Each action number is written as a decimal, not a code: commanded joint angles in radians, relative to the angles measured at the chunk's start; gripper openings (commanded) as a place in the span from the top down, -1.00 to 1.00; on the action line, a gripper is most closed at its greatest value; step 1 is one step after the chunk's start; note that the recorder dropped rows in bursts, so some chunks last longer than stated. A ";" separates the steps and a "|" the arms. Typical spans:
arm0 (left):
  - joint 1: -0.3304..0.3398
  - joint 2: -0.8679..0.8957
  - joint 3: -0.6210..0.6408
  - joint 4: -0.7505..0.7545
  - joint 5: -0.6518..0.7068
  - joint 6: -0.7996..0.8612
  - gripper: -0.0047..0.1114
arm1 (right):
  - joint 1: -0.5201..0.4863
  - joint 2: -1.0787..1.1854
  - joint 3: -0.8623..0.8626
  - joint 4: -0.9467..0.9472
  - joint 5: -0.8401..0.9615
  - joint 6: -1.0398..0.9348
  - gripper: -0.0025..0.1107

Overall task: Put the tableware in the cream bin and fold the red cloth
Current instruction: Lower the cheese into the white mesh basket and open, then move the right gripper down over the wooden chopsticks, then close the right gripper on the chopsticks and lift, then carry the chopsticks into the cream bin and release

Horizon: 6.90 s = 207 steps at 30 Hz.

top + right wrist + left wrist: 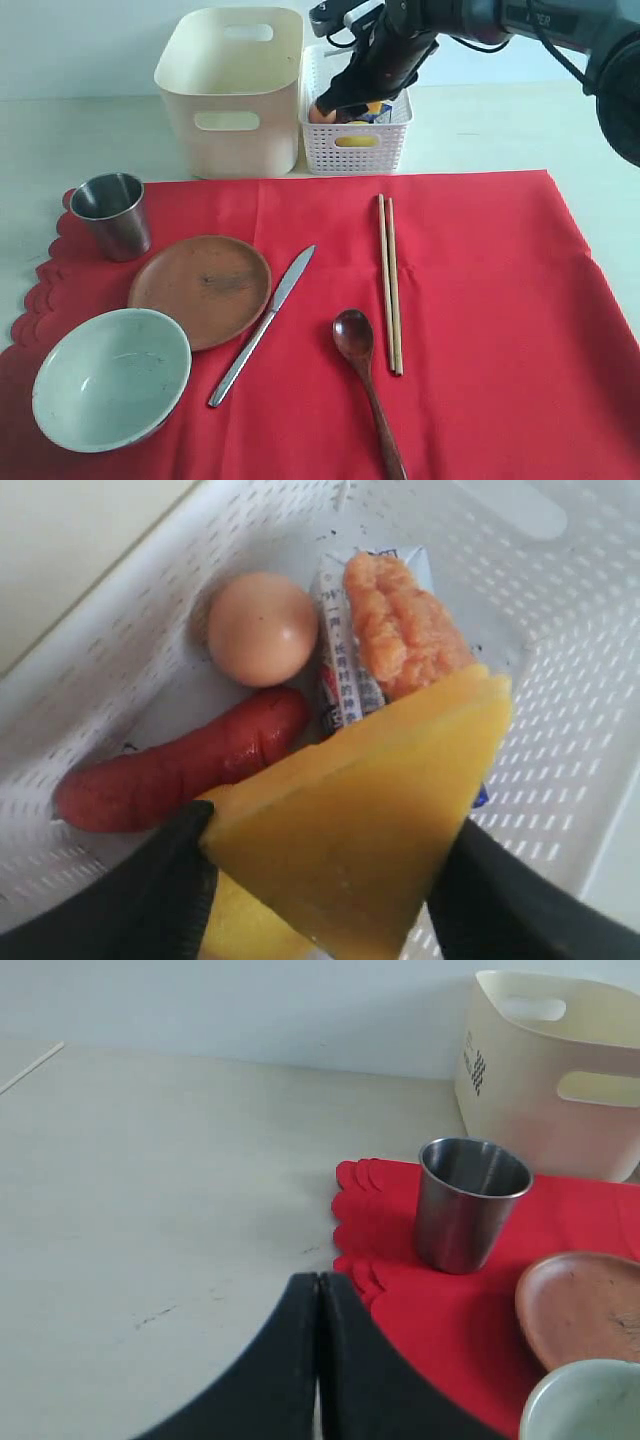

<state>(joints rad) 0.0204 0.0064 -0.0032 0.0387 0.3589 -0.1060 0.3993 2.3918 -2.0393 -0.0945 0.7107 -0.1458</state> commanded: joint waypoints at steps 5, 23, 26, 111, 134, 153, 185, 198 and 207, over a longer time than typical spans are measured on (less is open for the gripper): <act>0.000 -0.006 0.003 0.003 -0.007 -0.003 0.92 | -0.007 -0.004 -0.013 -0.011 0.026 -0.010 -0.31; 0.000 -0.006 0.003 0.003 -0.007 -0.003 0.92 | -0.004 -0.170 -0.013 -0.003 0.160 0.016 -0.41; 0.000 -0.006 0.003 0.003 -0.007 -0.003 0.92 | -0.004 -0.211 -0.013 0.036 0.206 0.014 -0.39; 0.000 -0.006 0.003 0.003 -0.007 -0.003 0.92 | 0.117 -0.306 0.638 0.095 0.156 0.326 -0.02; 0.000 -0.006 0.003 0.003 -0.007 -0.003 0.92 | 0.113 -0.231 0.624 0.114 0.154 0.281 0.37; 0.000 -0.006 0.003 0.003 -0.007 -0.003 0.92 | 0.113 -0.242 0.624 0.110 0.158 0.217 0.96; 0.000 -0.006 0.003 0.003 -0.007 -0.003 0.92 | 0.113 -0.561 0.370 0.551 -0.188 -0.334 0.96; 0.000 -0.006 0.003 0.003 -0.007 -0.003 0.92 | 0.113 -0.371 0.215 1.038 -0.392 -0.882 0.96; 0.000 -0.006 0.003 0.003 -0.007 -0.003 0.92 | 0.113 -0.306 0.206 1.417 -0.422 -1.294 0.96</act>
<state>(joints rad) 0.0204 0.0064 -0.0032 0.0387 0.3589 -0.1060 0.5163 2.0706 -1.8176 1.1940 0.3085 -1.3127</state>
